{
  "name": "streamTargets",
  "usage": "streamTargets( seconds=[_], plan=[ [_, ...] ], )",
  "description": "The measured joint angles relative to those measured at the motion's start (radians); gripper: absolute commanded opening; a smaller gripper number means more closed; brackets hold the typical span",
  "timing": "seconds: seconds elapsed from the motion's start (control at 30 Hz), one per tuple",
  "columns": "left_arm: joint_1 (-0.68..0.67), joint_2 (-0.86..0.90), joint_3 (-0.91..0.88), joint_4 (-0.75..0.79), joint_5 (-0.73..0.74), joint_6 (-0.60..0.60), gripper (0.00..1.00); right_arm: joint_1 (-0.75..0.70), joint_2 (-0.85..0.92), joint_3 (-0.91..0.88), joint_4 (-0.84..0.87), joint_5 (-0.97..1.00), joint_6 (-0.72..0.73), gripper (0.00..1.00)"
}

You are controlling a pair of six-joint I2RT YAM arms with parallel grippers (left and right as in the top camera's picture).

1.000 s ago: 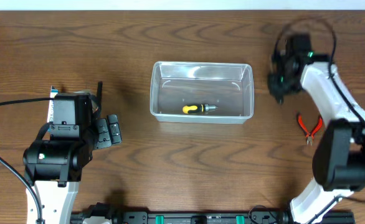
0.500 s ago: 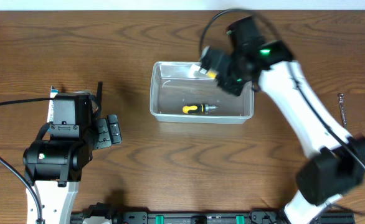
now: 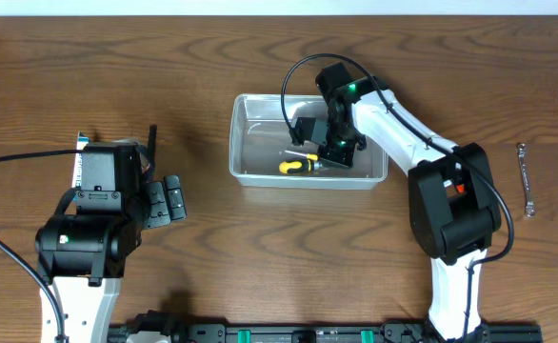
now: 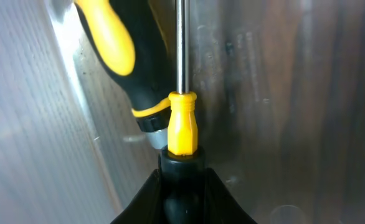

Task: Pack container
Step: 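Carry the small screwdriver into the container and release it, then move right gripper to the red-handled pliers and grasp them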

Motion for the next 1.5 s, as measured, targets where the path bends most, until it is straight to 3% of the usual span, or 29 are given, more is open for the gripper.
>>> streamTargets(
  seconds=[0.03,0.07,0.13,0.37,0.5,0.67,0.87,1.0,1.2,1.37,1.5],
  plan=[
    [0.000,0.000,0.000,0.000,0.000,0.000,0.98,0.000,0.000,0.000,0.004,0.000,-0.001,0.57],
    [0.000,0.000,0.000,0.000,0.000,0.000,0.98,0.000,0.000,0.000,0.003,0.001,0.000,0.74],
    [0.000,0.000,0.000,0.000,0.000,0.000,0.98,0.000,0.000,0.000,0.003,0.002,-0.003,0.88],
    [0.000,0.000,0.000,0.000,0.000,0.000,0.98,0.000,-0.002,0.076,-0.057,0.085,0.069,0.90],
    [0.000,0.000,0.000,0.000,0.000,0.000,0.98,-0.009,-0.050,0.203,-0.120,0.111,0.182,0.99],
    [0.000,0.000,0.000,0.000,0.000,0.000,0.98,-0.092,-0.235,0.330,-0.175,0.124,0.417,0.99],
    [0.000,0.000,0.000,0.000,0.000,0.000,0.98,-0.372,-0.447,0.372,-0.335,0.188,0.759,0.99],
    [0.000,0.000,0.000,0.000,0.000,0.000,0.98,-0.516,-0.453,0.369,-0.494,0.212,0.857,0.99],
    [0.000,0.000,0.000,0.000,0.000,0.000,0.98,-0.581,-0.443,0.339,-0.677,0.211,0.927,0.99],
    [0.000,0.000,0.000,0.000,0.000,0.000,0.98,-0.603,-0.492,0.238,-0.648,0.204,0.998,0.99],
    [0.000,0.000,0.000,0.000,0.000,0.000,0.98,-0.658,-0.590,0.057,-0.504,0.196,1.068,0.99]
  ],
)
